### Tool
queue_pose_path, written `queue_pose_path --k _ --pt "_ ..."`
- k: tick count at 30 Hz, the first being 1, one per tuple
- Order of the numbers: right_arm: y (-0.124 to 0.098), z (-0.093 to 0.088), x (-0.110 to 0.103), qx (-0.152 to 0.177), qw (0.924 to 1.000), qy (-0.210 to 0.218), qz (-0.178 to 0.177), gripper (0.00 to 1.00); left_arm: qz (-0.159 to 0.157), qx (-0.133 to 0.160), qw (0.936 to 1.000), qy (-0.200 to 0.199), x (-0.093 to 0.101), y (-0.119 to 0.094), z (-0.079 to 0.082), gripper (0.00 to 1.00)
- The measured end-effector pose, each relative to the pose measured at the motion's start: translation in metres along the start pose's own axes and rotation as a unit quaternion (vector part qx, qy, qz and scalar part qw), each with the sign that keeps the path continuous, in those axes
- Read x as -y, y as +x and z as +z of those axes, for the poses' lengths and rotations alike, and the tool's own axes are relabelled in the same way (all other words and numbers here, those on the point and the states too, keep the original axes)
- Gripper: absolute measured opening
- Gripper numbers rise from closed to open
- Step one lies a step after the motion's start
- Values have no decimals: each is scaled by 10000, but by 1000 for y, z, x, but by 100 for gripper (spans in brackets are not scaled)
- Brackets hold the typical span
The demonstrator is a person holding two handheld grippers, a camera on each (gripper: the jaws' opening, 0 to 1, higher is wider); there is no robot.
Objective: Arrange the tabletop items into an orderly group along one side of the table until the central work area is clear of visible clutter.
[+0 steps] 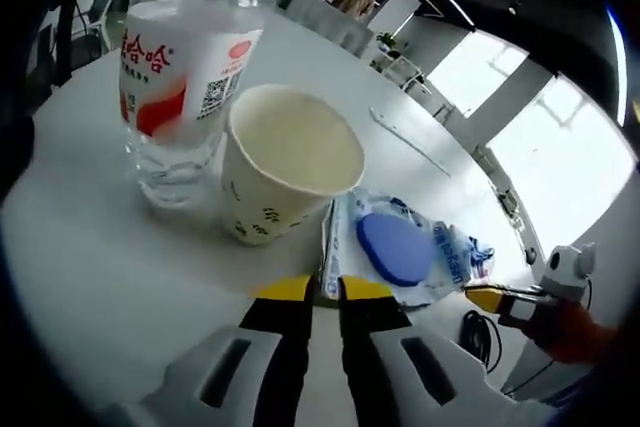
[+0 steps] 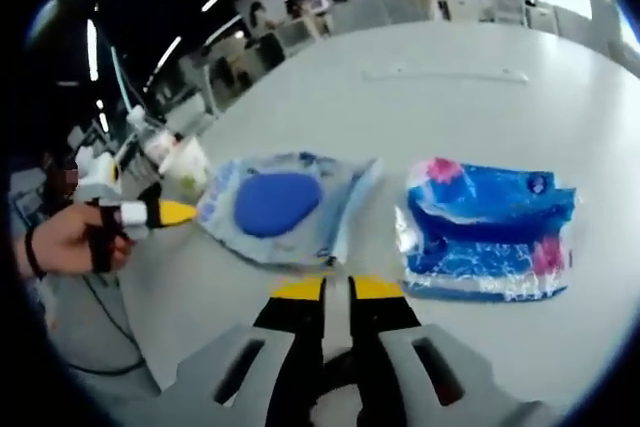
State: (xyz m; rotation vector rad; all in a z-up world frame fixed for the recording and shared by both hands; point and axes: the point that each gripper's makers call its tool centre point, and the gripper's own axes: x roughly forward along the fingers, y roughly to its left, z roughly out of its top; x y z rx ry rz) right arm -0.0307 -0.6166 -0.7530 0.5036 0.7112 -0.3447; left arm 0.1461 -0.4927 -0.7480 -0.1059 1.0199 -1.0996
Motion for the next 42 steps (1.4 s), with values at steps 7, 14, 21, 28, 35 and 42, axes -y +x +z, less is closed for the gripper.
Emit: queue_pose_path --k 7,14,21,28,35,42 --pt "-22 -9 25 56 9997 86 -240 7 3 -41 9997 251 -2 -11 -6 9" --pt "-44 -15 37 200 9992 -111 -335 13 4 -56 9987 507 -2 -23 -11 12" --pt "-59 -36 46 106 9990 -234 -361 20 -84 30 9929 1187 9 -41 -8 17" --pt "-64 -49 48 -21 9988 -244 -425 22 -213 57 9866 1619 18 -60 -9 25" --pt "-62 -59 47 -150 9980 -353 -507 22 -295 89 9832 1798 23 -90 -14 33" --pt "-60 -61 47 -169 9976 -325 -590 21 -263 144 9838 1768 19 -115 -22 37"
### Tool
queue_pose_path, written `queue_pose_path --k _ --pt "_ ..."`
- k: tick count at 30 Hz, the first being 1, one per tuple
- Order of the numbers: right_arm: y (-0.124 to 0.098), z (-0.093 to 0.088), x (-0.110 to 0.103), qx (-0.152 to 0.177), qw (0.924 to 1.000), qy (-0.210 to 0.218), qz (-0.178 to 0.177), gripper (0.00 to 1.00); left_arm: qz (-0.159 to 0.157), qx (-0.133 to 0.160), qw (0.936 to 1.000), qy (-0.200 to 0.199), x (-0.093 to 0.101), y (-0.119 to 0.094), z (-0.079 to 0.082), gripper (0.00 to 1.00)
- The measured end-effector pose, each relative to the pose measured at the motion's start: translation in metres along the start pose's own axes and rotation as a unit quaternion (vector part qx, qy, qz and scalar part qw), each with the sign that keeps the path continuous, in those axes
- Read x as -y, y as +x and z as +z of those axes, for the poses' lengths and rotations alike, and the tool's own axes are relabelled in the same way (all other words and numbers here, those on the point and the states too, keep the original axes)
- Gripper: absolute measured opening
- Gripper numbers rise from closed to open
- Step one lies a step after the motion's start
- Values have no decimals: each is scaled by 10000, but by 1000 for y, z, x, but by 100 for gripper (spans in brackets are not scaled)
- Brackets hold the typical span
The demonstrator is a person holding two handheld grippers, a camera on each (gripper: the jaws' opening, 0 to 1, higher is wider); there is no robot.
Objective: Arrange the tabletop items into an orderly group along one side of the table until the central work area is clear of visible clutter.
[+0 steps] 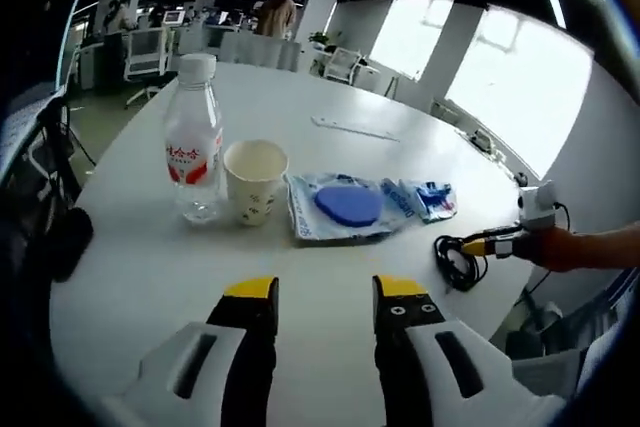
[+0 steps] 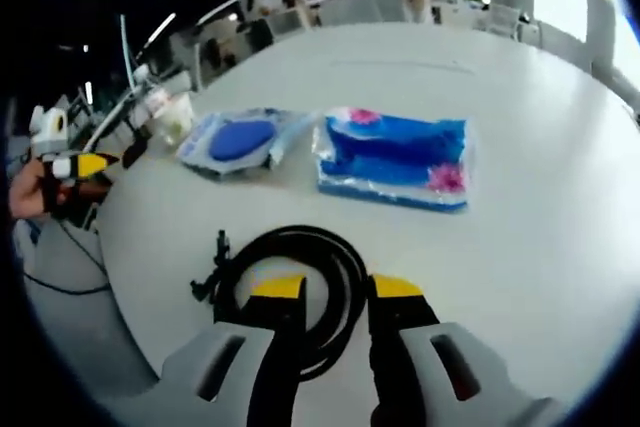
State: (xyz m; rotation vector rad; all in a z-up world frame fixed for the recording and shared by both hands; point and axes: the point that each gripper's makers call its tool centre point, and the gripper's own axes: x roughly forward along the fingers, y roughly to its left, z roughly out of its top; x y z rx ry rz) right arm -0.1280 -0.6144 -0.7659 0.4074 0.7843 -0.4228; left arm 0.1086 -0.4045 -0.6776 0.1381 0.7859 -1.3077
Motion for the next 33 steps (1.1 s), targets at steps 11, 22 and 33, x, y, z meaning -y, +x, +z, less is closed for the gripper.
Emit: queue_pose_path --k 11,22,33 --pt "-1 -5 6 -86 9998 4 -155 18 44 28 10000 -7 2 -22 -12 40" --pt "0 -7 8 72 9993 262 -240 10 101 146 9998 -10 2 -36 -8 40" --pt "-3 0 7 157 9989 378 -226 7 87 221 9997 -94 4 -43 -9 41"
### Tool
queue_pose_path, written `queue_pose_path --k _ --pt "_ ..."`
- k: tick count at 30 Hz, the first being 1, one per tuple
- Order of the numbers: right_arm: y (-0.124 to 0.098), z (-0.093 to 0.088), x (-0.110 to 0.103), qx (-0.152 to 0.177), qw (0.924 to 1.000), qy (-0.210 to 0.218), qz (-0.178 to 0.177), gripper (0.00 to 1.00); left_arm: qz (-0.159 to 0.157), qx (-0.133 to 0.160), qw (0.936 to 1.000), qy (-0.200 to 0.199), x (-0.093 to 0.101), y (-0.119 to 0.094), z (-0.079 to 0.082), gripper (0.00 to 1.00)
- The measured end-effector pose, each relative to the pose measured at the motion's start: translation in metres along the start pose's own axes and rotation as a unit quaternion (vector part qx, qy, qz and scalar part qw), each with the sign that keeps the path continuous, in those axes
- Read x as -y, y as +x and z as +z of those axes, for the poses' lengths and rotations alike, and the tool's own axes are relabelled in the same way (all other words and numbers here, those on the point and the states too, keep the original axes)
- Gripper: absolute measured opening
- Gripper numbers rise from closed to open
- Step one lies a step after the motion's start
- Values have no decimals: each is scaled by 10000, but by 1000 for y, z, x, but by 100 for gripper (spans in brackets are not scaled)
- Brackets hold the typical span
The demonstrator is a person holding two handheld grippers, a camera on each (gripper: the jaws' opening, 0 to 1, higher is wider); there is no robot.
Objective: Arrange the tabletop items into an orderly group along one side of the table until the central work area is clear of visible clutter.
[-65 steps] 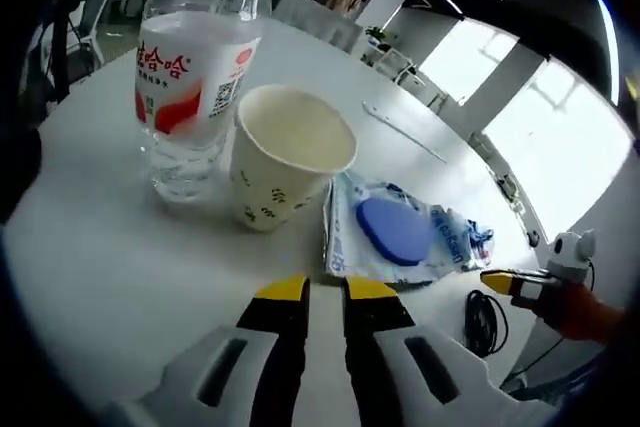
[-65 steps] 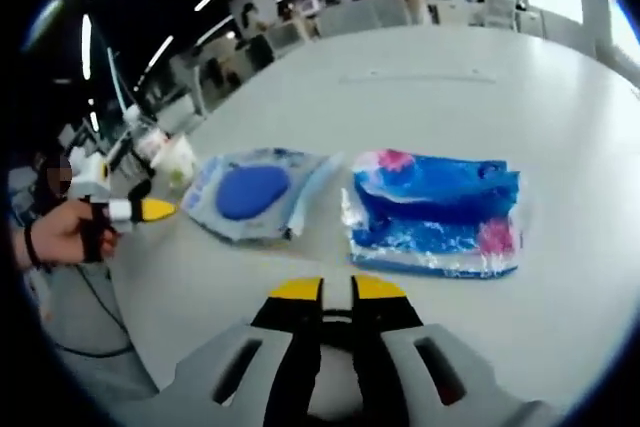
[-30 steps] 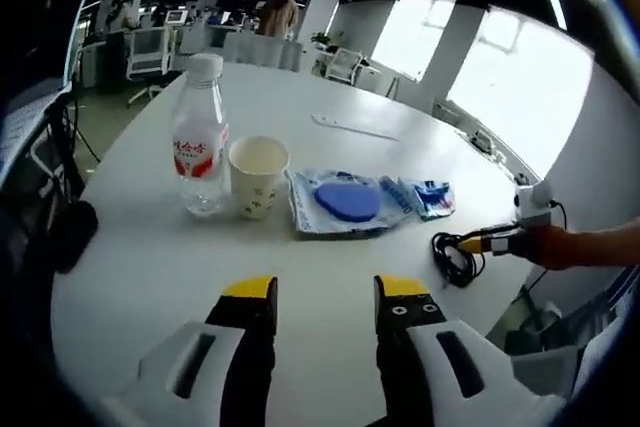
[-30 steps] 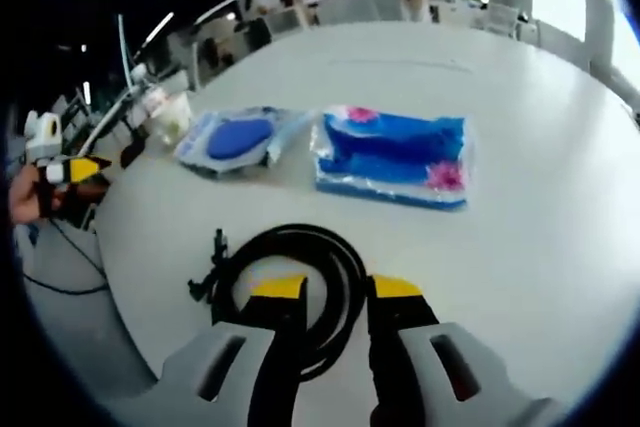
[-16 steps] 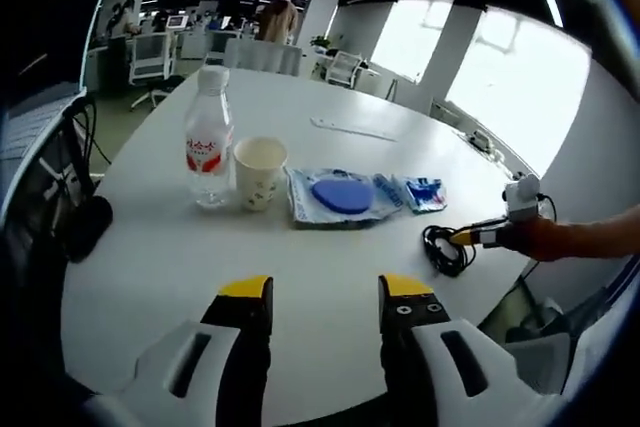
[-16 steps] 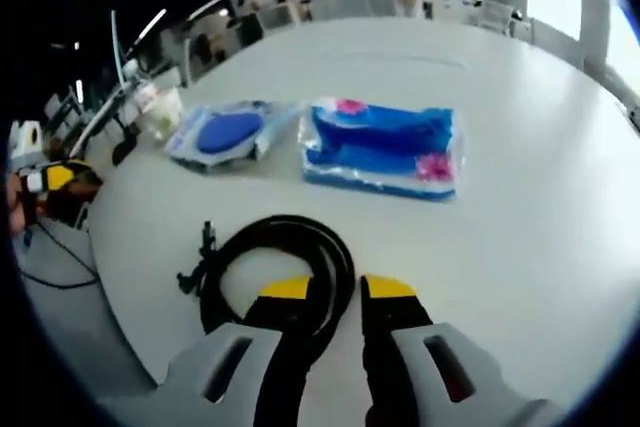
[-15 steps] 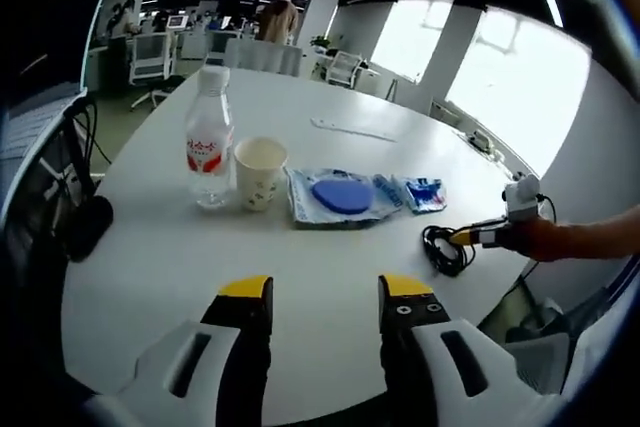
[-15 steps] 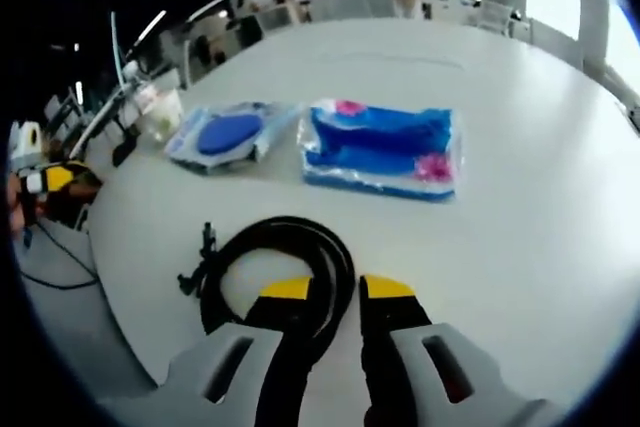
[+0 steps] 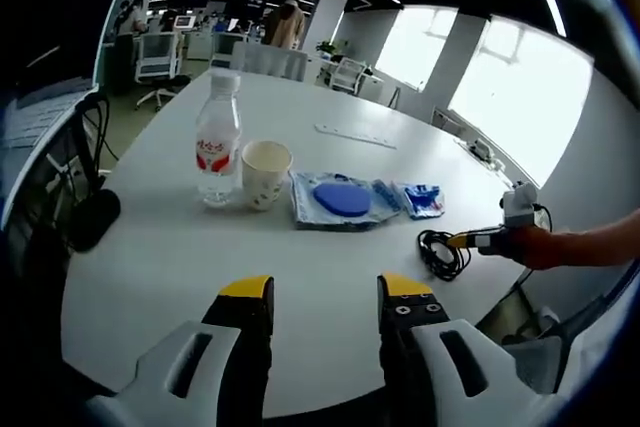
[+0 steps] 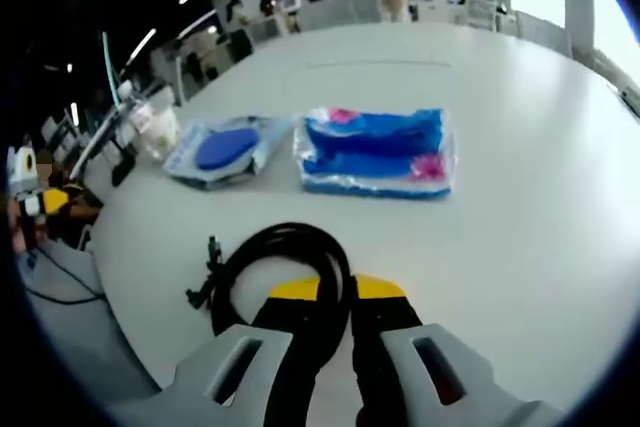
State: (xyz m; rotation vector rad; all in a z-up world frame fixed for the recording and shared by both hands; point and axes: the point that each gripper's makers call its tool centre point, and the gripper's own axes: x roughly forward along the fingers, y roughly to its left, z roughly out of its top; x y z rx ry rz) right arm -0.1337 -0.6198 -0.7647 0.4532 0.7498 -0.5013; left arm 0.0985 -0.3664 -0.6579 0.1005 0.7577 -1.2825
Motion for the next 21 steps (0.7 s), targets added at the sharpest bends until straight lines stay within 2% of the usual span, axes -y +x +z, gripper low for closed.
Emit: queue_pose_path --k 11,21 --pt "2 28 -13 170 9997 -126 119 5 -1 70 10000 -49 1 -4 1 40" --pt "12 37 -20 172 9997 -67 150 6 16 158 9998 -80 1 -7 4 41"
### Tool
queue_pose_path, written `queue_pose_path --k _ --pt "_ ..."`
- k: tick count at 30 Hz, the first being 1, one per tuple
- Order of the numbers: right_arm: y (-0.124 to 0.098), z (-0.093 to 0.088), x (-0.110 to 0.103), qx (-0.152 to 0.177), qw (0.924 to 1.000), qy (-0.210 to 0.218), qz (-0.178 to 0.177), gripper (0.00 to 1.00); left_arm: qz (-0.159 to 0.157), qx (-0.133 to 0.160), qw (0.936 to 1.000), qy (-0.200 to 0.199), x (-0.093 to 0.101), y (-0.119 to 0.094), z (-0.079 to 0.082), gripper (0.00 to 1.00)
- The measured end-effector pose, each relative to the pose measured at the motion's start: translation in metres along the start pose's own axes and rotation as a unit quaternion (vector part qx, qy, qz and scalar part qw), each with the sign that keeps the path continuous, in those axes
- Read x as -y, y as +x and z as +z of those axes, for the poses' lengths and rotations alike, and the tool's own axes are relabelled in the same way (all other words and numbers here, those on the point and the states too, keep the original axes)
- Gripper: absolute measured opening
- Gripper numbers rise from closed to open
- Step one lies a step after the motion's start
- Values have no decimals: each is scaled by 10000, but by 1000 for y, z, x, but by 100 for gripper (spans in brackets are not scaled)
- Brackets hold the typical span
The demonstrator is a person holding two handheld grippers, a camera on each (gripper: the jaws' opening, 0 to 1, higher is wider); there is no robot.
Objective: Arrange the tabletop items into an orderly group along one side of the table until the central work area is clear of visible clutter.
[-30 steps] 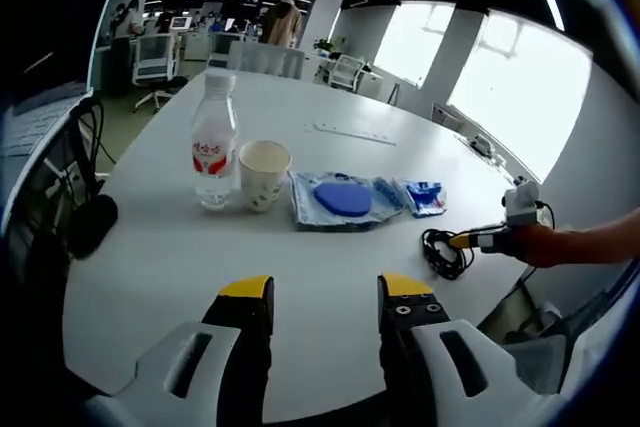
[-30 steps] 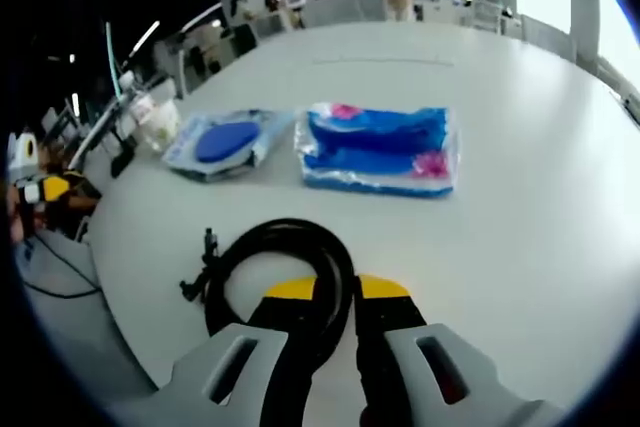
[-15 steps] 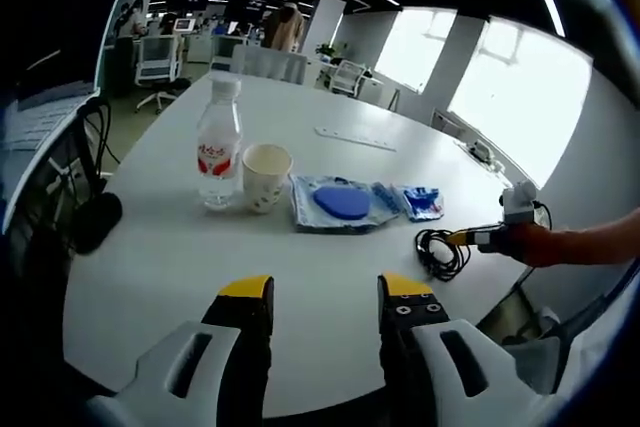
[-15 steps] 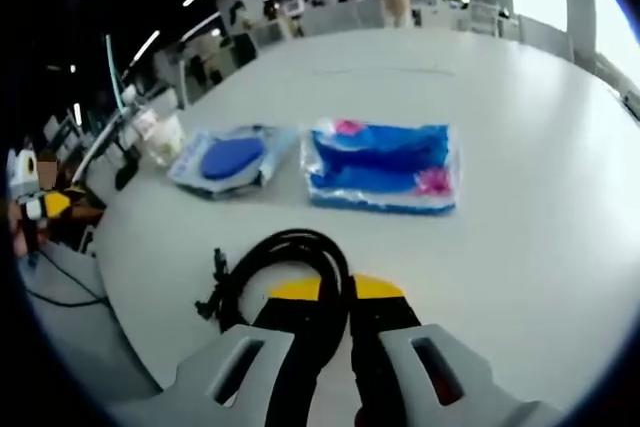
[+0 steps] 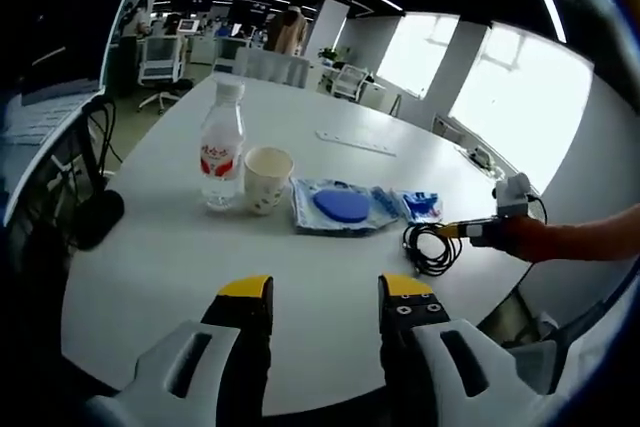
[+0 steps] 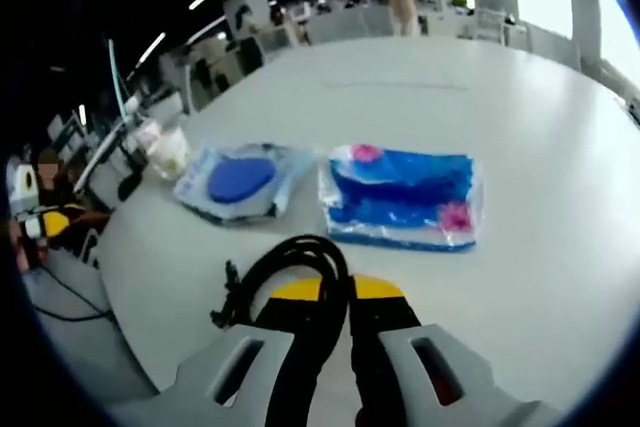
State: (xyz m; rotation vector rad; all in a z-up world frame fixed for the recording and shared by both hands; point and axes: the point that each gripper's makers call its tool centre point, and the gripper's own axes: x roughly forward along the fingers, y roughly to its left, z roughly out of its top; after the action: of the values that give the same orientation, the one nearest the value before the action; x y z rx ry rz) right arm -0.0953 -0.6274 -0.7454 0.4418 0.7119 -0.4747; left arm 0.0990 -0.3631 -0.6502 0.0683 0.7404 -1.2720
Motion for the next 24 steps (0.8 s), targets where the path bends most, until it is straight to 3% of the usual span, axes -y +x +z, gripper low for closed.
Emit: queue_pose_path --k 13,16,24 --pt "3 -13 2 -410 9990 -162 -27 9 33 122 9999 -87 -3 0 8 42" --pt "0 -8 6 -321 9994 -152 -55 5 22 121 9999 -57 -2 2 11 43" --pt "-3 -5 7 -278 9995 -157 6 9 19 99 9999 66 0 8 16 43"
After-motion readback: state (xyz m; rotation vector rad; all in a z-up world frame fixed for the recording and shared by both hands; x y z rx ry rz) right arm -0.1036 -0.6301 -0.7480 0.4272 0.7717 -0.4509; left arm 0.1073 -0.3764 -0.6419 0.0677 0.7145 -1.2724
